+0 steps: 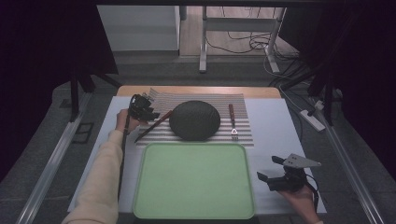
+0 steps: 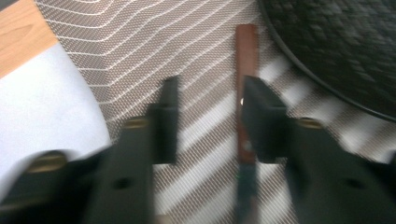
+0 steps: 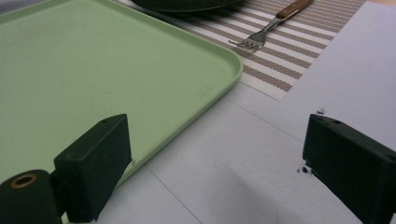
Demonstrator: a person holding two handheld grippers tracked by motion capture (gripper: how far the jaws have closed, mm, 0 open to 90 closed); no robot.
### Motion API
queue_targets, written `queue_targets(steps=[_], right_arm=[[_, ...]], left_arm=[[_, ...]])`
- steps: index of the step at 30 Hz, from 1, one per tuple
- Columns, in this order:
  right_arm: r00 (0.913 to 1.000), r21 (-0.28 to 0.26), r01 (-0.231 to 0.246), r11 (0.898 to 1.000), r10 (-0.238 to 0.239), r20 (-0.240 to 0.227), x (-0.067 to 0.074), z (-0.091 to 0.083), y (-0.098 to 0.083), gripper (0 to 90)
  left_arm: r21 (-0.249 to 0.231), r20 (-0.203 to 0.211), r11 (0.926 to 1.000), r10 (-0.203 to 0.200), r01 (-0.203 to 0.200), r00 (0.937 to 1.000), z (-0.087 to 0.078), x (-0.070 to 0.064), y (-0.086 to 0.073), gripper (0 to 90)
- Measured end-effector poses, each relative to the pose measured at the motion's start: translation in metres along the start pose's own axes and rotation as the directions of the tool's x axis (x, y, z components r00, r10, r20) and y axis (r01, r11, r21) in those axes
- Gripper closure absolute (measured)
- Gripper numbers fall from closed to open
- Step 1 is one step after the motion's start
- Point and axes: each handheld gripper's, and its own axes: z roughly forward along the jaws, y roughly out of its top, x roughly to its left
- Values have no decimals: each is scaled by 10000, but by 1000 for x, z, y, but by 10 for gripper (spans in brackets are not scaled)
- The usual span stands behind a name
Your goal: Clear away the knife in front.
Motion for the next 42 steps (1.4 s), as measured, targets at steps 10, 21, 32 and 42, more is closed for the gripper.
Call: queue_targets(steps=[10,21,32,42], right_arm=[[9999,-72,120,9999,-121,-120,1,5,4,81],[9991,4,313,9995,-312,-299,1,14,9,81],[9989,124,342,9993,-338,-320,1,15,9,81],[9988,164,335,9993,-329,-353,1,16,8,82]], left_arm=[[35,435,9996,-277,275,9987,-32,-10,-2,240],[495,517,9977,-478,453,9975,-20,-11,-10,176],[1120,263,9936,-149,119,9995,0,-17,-4,189],[1846,238,9828,-11,-33,9997,16,-7,-5,292]])
